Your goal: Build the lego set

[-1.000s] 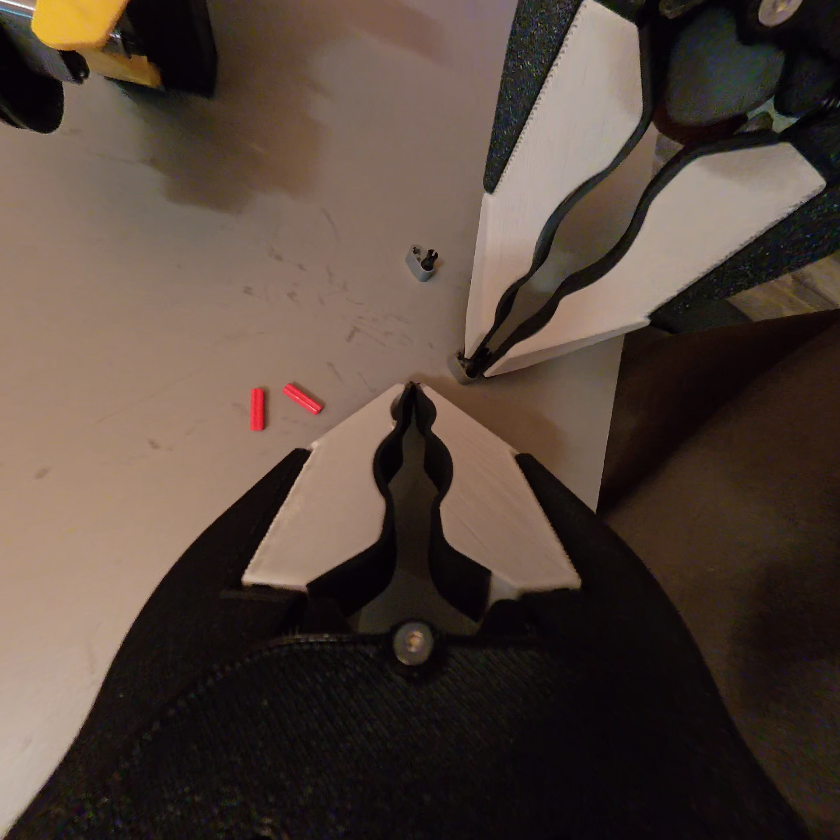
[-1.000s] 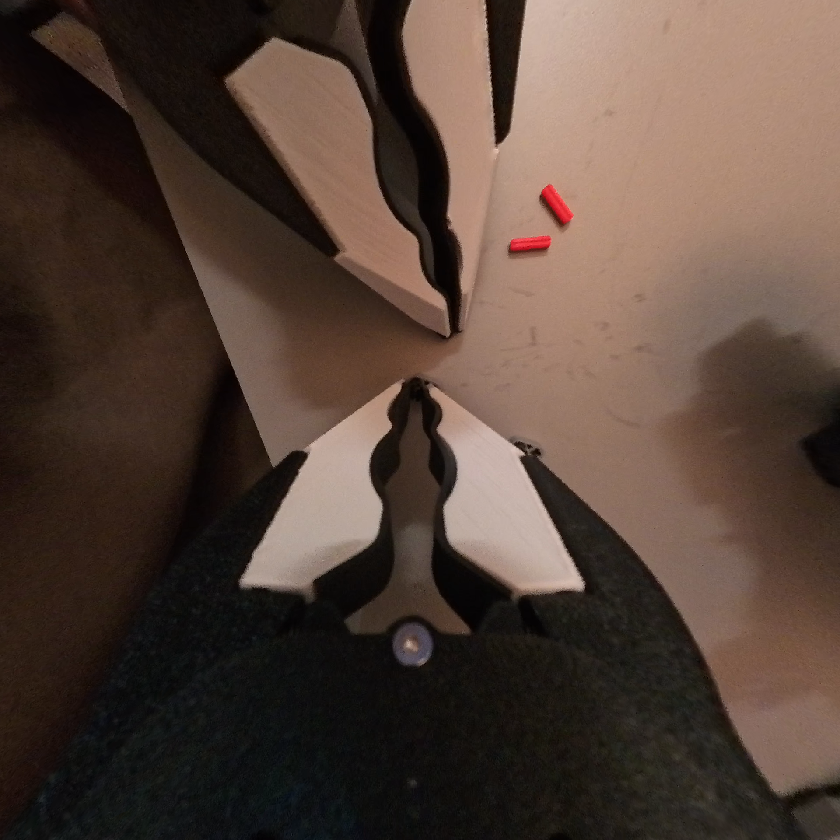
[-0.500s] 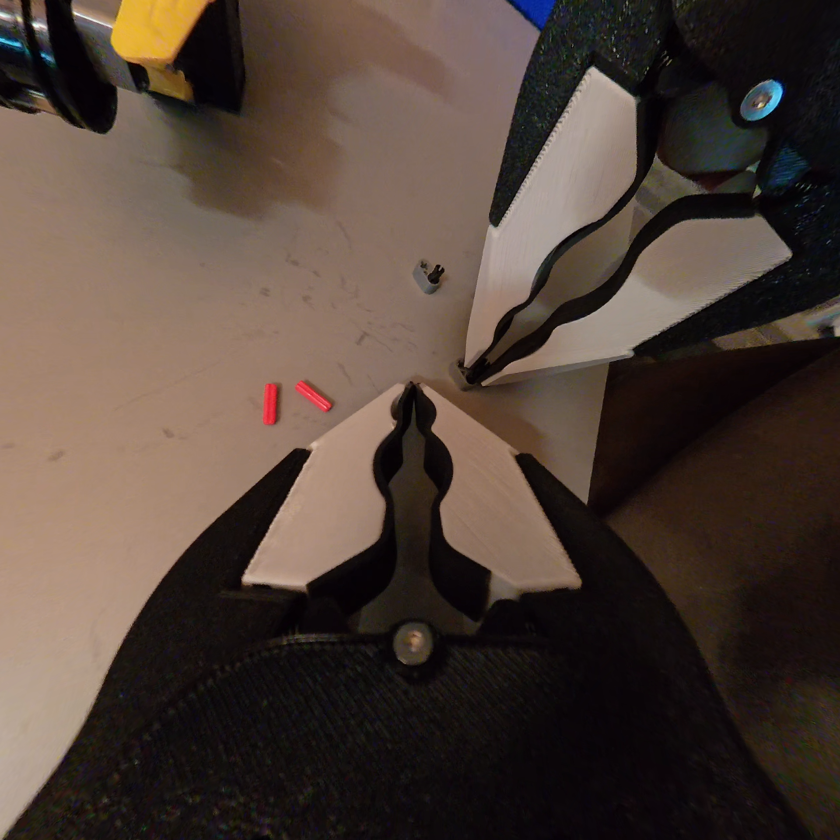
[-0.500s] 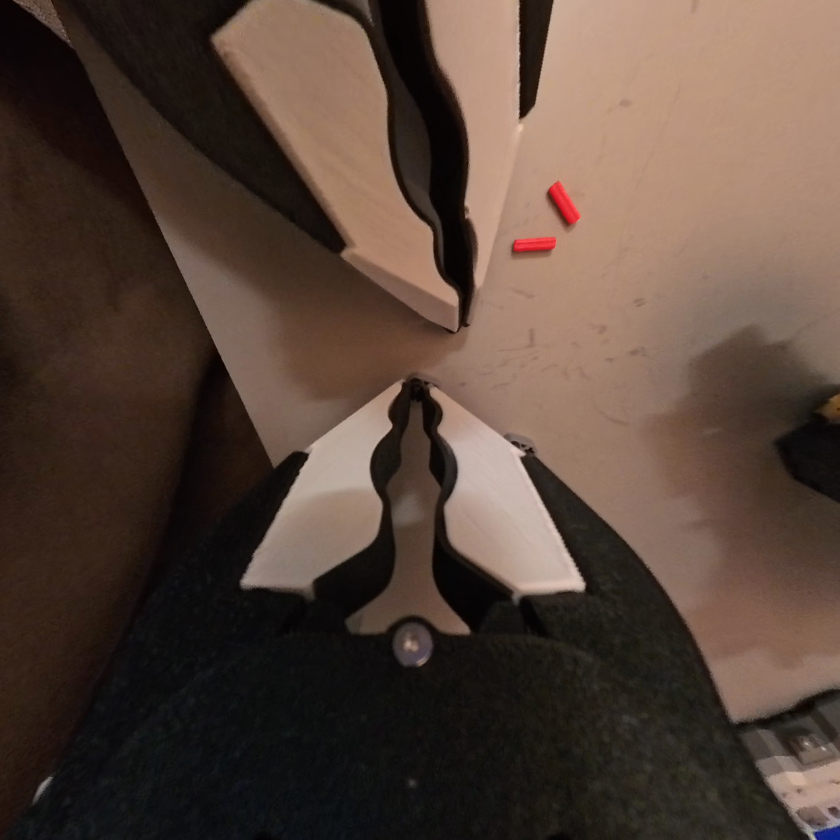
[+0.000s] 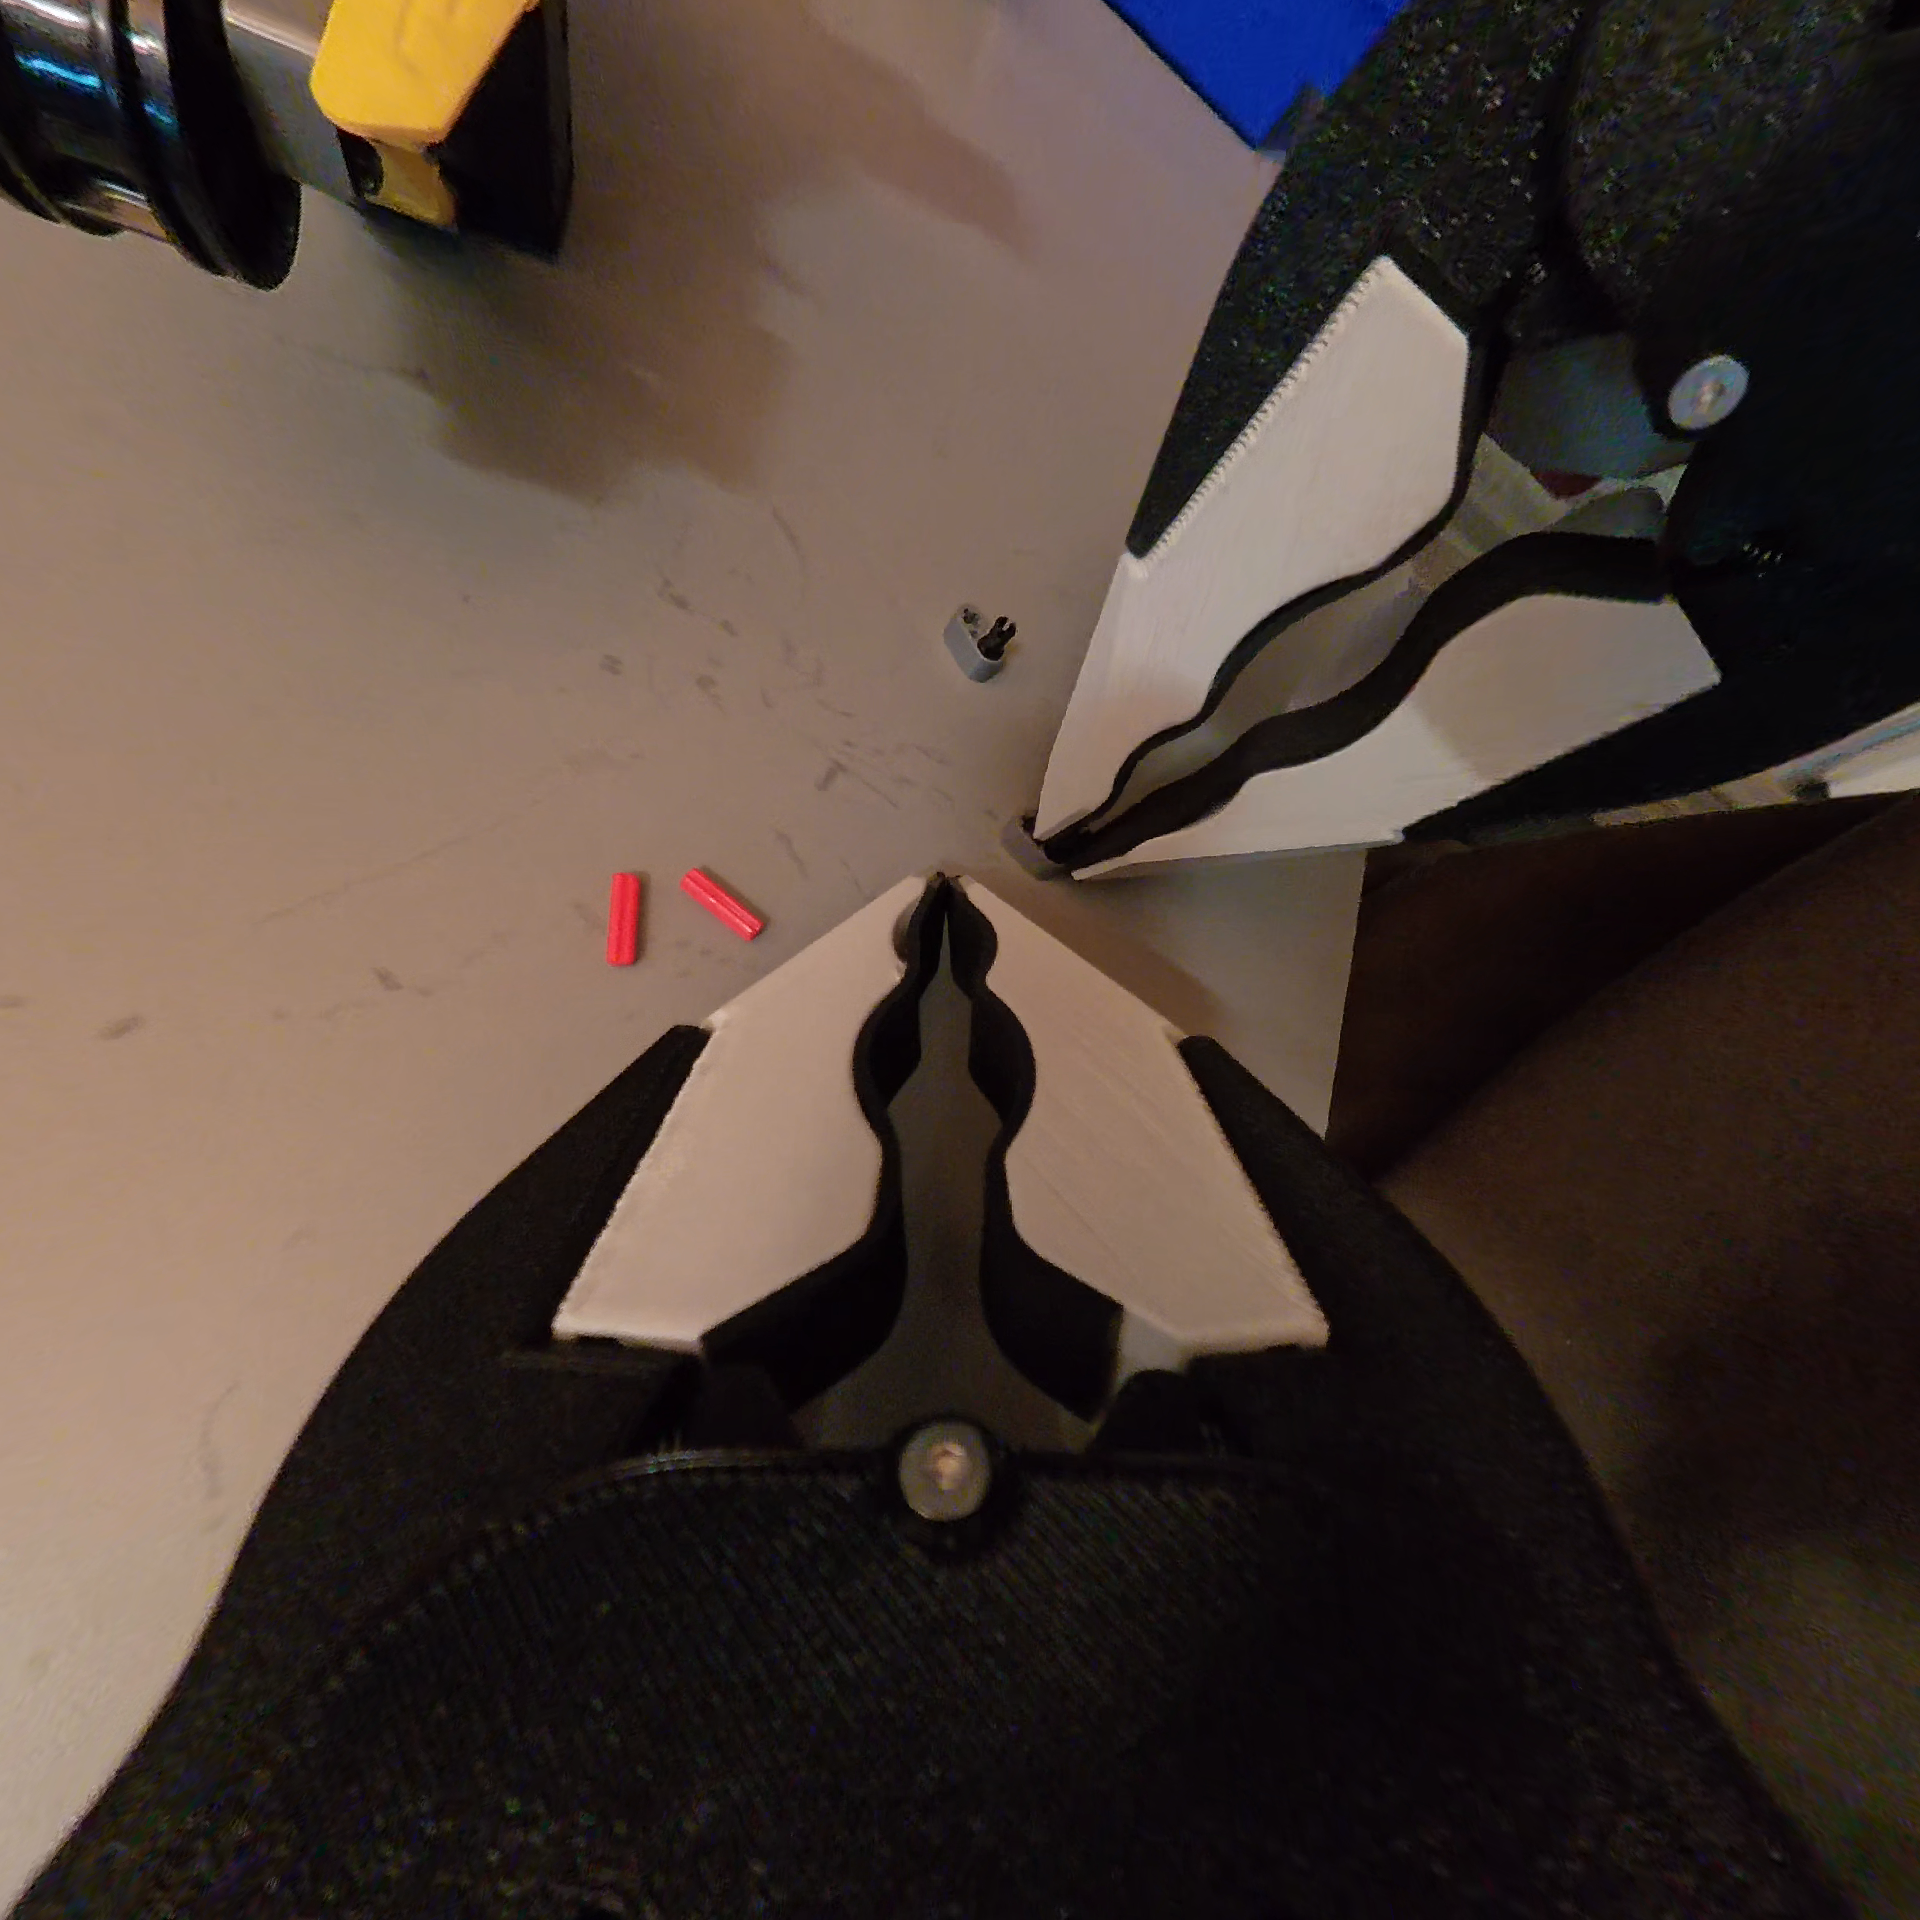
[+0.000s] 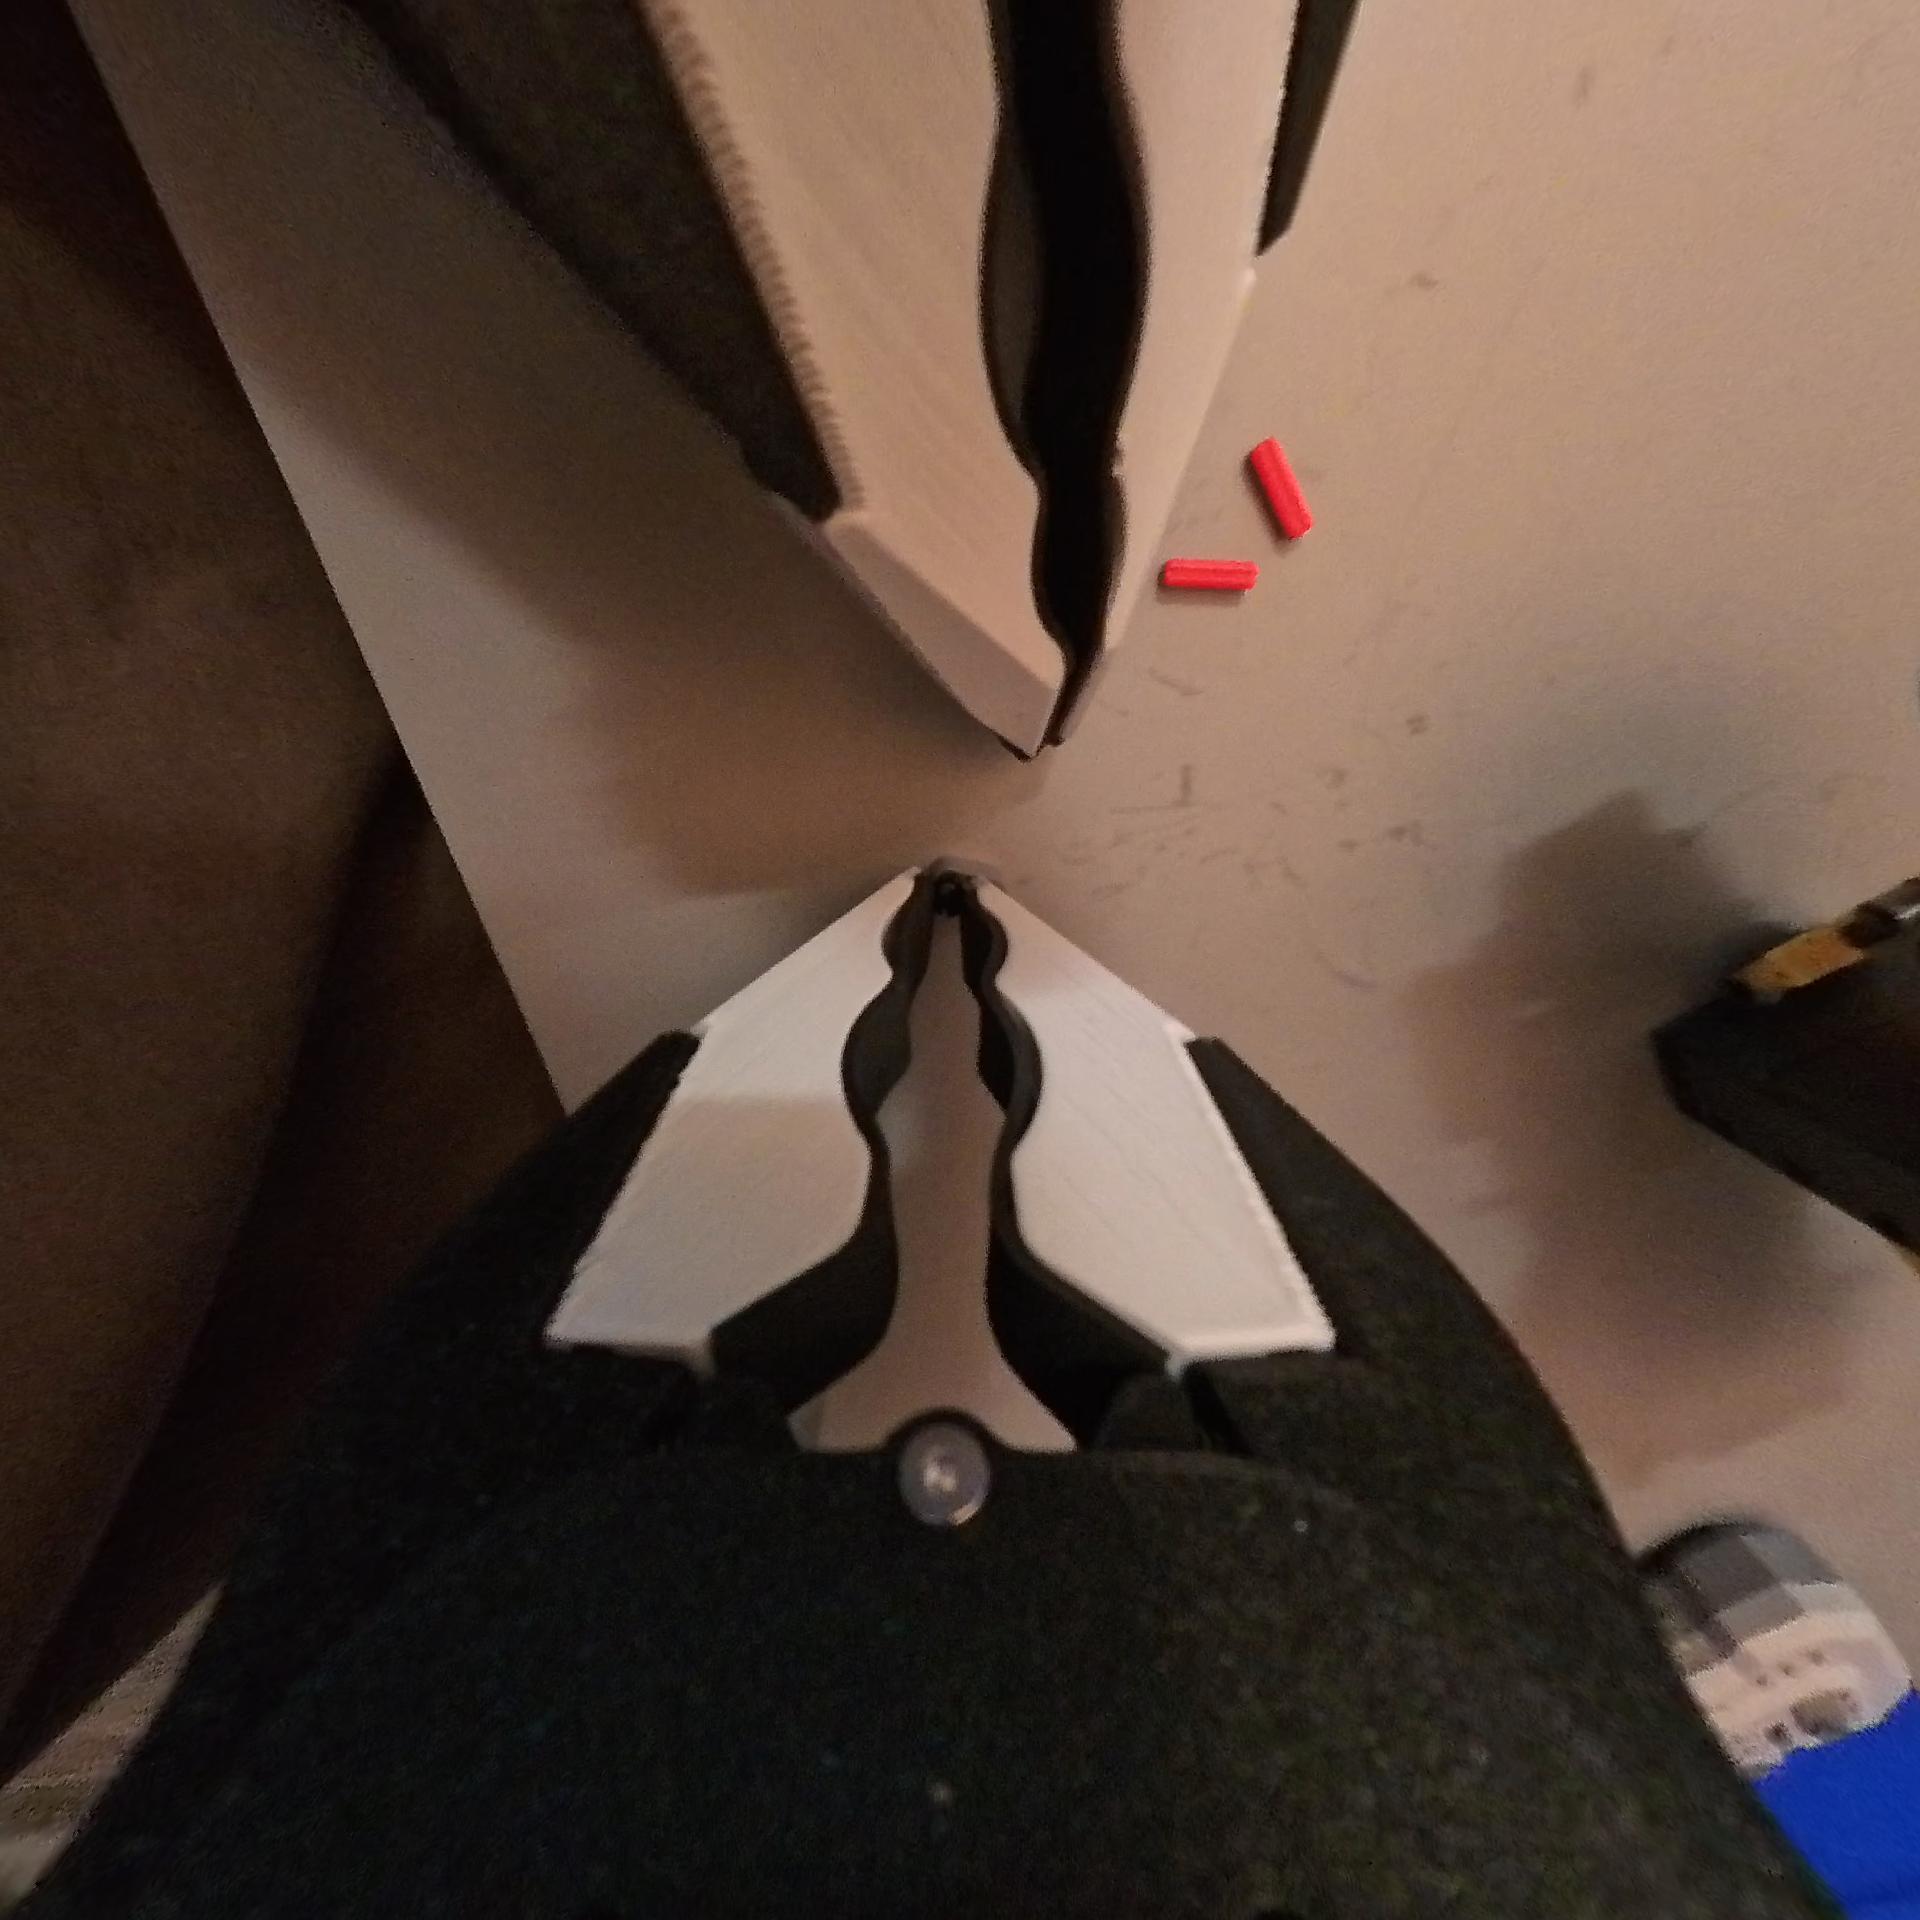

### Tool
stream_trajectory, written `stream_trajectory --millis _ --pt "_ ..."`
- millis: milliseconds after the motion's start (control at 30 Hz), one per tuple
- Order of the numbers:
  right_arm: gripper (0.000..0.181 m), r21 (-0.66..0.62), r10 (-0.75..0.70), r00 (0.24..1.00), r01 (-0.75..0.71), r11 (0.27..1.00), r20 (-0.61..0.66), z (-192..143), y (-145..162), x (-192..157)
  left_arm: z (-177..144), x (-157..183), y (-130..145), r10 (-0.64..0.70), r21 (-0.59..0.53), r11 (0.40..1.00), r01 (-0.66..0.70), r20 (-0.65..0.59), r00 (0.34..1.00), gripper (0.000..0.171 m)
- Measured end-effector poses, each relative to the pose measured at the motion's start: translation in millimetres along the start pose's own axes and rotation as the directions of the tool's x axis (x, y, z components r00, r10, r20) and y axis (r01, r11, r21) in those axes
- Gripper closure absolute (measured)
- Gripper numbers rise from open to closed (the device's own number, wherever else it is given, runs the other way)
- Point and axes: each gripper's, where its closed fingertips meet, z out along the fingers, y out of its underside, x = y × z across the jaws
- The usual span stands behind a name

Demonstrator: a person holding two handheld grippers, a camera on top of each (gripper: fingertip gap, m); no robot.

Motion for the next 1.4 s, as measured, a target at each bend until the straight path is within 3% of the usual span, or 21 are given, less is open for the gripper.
stream_trajectory --millis 233,433,633,867,1400 --pt "0.170 0.077 -0.052 0.995 0.059 0.995 -0.089 -1.1 -0.6 5.4 0.2 -0.7 0.1 -0.012 -0.002 1.000 0.012 -0.004 1.000 0.171" --pt "0.164 0.176 0.022 0.999 -0.014 0.984 -0.044 -7.9 -3.0 6.9 2.8 -1.7 3.0 -0.009 -0.025 1.000 0.009 0.008 1.000 0.171" --pt "0.169 0.235 0.029 0.998 -0.016 0.972 -0.052 -16.2 -4.7 10.2 4.3 -2.3 4.8 -0.008 -0.039 0.999 0.008 0.014 1.000 0.171" --pt "0.178 0.219 0.009 0.998 0.004 0.976 -0.060 -9.8 -2.4 7.7 4.8 -2.2 5.5 -0.001 -0.044 0.999 0.002 0.018 1.000 0.171" --pt "0.178 0.197 0.054 0.999 -0.054 0.979 0.008 -3.7 -0.9 7.4 4.5 -1.3 4.8 -0.009 -0.039 0.999 0.009 0.003 1.000 0.171"
